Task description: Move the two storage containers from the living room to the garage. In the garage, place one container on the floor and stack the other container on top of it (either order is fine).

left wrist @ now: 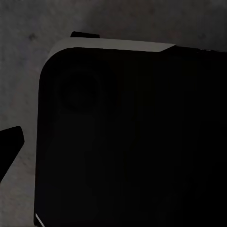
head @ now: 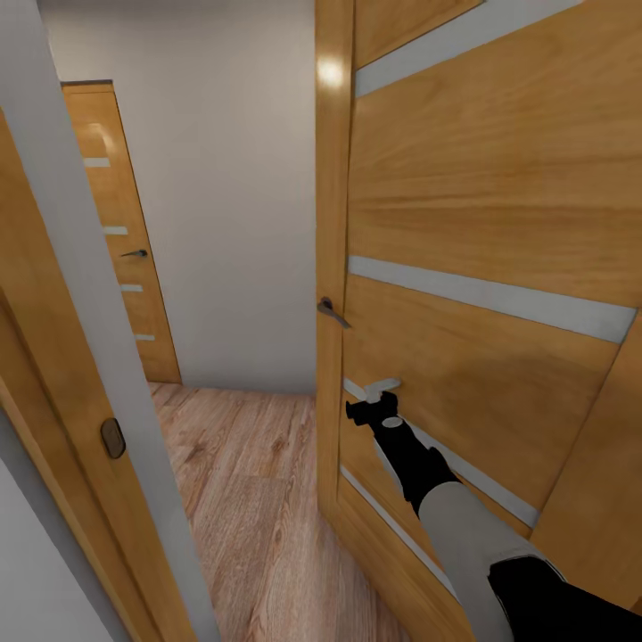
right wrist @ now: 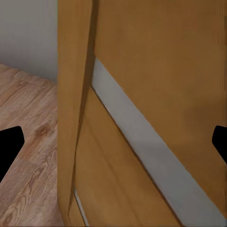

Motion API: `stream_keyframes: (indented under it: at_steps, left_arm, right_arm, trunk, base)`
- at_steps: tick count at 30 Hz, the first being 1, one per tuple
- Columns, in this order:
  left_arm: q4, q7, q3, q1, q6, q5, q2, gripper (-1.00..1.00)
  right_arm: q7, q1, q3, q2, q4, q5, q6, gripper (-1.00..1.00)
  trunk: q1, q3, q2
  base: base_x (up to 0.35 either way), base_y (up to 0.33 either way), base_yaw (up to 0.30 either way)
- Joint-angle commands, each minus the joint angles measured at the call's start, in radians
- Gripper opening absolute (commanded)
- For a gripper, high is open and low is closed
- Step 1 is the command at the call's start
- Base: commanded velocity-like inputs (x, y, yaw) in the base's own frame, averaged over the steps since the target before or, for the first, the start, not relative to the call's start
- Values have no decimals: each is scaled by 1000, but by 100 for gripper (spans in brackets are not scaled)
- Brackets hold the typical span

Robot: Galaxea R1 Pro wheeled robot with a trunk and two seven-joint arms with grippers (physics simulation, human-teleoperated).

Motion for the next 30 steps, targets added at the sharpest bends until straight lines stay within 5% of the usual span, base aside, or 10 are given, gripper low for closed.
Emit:
stream_keyframes:
  at_steps: [1,30]
  left_arm:
    - [0,0,3,0,-2,7,0,100]
    - [-2,0,2,0,-2,6,-2,100]
  right_arm:
    - [-7,0,4,0,-2,10,8,100]
    - [-92,0,6,0,4,9,-7,100]
  trunk:
    - [0,-1,-1]
    - [0,-1,-1]
  base:
    - [0,0,0]
    - [0,-44,0]
